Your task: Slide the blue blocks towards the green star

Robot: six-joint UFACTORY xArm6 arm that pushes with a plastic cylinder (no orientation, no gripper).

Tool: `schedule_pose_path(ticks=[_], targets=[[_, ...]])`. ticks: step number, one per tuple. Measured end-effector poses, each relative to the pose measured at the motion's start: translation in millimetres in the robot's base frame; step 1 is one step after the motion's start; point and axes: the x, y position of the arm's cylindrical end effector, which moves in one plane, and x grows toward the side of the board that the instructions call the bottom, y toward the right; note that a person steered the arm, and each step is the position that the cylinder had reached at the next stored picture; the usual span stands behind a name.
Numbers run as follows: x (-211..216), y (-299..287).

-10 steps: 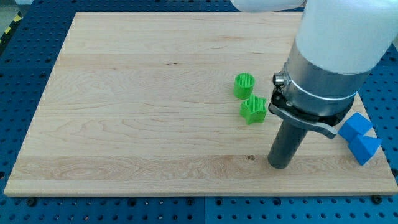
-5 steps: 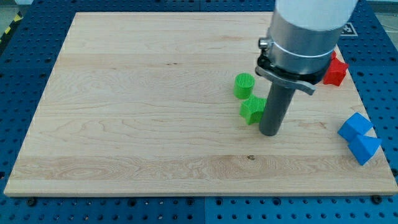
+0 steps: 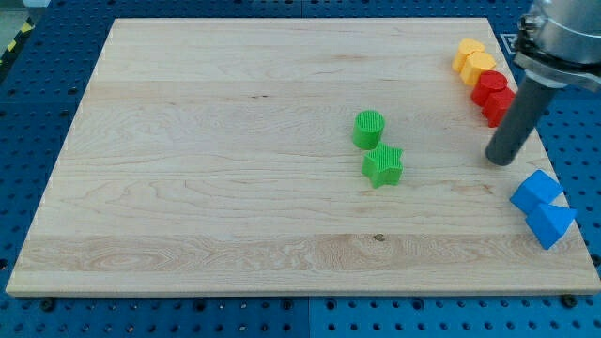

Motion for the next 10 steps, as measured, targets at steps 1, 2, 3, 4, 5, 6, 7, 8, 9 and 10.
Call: schedule_pose_path(ticks=[1,2,3,4,5,6,7,8,9,10], targets=[[0,36],[14,50],[17,52],[39,52],[42,52],[42,52],[42,34],[44,24],[48,10],[52,0]])
